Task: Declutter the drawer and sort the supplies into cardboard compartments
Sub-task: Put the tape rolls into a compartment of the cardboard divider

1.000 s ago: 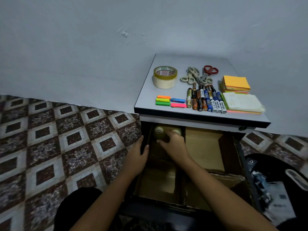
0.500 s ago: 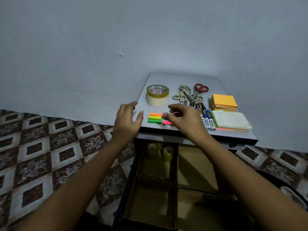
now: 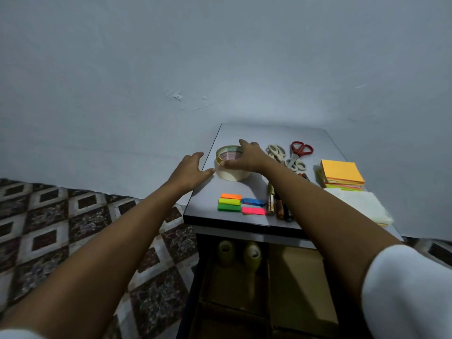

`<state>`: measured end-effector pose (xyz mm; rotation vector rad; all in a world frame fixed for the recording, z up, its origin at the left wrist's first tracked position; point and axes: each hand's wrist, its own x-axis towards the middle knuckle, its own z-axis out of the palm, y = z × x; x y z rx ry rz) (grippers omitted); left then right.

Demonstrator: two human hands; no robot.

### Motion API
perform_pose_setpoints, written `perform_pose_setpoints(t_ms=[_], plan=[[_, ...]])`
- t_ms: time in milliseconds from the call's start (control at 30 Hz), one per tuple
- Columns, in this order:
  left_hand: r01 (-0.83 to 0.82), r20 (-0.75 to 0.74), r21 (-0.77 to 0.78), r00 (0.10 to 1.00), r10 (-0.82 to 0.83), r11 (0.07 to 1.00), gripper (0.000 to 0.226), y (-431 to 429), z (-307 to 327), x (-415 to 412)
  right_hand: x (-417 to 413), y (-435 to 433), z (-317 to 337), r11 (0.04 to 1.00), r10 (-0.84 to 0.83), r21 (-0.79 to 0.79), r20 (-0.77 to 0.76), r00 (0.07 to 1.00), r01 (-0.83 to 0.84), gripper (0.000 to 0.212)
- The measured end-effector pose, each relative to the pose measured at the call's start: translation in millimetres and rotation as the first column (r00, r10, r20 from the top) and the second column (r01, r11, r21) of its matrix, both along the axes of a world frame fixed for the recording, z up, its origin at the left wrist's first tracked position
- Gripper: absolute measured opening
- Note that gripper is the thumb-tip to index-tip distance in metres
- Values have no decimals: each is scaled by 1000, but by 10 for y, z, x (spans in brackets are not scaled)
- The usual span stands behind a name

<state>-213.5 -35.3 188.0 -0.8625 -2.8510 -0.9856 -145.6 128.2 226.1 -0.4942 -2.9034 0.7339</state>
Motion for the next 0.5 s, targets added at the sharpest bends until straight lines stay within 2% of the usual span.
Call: perform_pose_setpoints(t_ms=[100, 267, 367, 500], plan=[[15, -1, -24, 1000, -15, 1000, 65, -39, -14, -49, -77, 43, -9, 1000, 21, -1, 17, 1000, -21, 92], [53, -31, -32, 998, -54, 998, 59, 122, 42, -51, 28, 116, 17, 1000, 8, -17, -113, 994, -10, 84], [63, -25, -4, 998, -63, 998, 70, 348, 96, 26, 241, 199, 95, 999, -29, -36, -191, 981, 22, 83], [86, 72, -31, 994, -83, 996, 85, 635, 136, 56, 550, 319, 190, 998, -40, -47, -192, 981, 31, 87]])
